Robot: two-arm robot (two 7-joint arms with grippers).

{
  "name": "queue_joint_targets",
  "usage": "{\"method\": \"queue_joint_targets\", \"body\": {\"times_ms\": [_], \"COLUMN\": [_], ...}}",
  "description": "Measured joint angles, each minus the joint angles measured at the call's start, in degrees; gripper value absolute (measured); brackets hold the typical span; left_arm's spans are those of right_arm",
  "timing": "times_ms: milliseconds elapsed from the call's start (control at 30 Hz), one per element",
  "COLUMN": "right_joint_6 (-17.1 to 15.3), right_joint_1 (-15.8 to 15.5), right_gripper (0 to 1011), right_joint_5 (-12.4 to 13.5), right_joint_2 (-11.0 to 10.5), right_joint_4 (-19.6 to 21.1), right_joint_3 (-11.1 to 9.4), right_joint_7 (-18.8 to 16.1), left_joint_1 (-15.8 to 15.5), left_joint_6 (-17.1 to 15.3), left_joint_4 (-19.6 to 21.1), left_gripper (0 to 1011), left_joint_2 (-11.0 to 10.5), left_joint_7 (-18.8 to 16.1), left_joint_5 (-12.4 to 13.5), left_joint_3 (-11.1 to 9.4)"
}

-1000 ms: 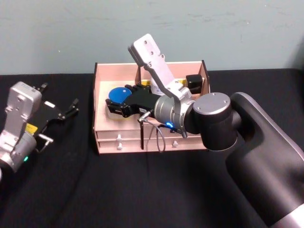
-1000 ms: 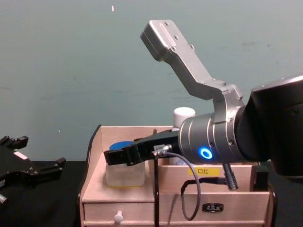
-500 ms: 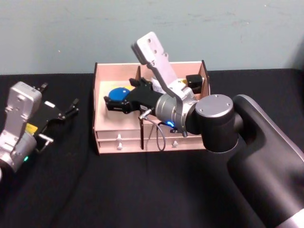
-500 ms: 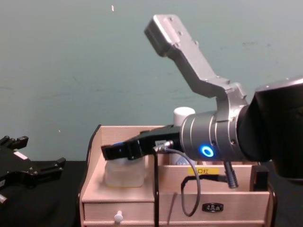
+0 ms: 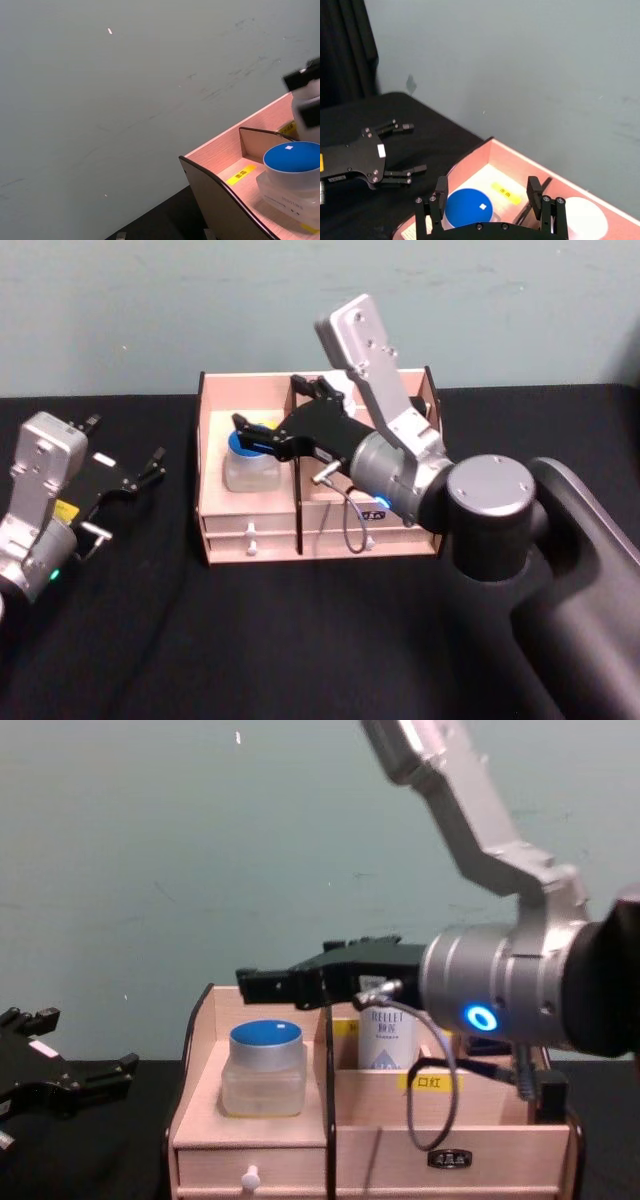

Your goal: Pick up the facial cleanser and watermelon frost from the table and place them into the tiered storage box.

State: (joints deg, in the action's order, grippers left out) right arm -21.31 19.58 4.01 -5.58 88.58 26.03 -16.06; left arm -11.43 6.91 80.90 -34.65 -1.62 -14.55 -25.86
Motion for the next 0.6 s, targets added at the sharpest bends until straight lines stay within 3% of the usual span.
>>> {"method": "queue_joint_targets", "body": {"times_ms": [267,400,600], "right_joint_6": [5.39,10.05,13.07], "right_joint_1": [-6.15,-9.87,-13.13], "right_gripper": [1002,1002,1002], "right_joint_5": [-0.94,-3.82,-5.20], "right_joint_2": [-2.42,-2.42,-1.00], "right_joint_4": [8.26,11.37,12.41], "right_joint_3": [-2.53,-5.31,-10.07], "right_joint_7": [2.93,8.51,14.19], "left_joint_1": [0.00,0.00,0.00], "left_joint_6": [0.00,0.00,0.00], "left_joint_4": [0.00,0.00,0.00], "left_gripper": [1001,1001,1001], "left_joint_2": [0.00,0.00,0.00], "left_joint_7": [0.00,0.00,0.00], "left_joint_5": [0.00,0.00,0.00], "left_joint_3": [0.00,0.00,0.00]}}
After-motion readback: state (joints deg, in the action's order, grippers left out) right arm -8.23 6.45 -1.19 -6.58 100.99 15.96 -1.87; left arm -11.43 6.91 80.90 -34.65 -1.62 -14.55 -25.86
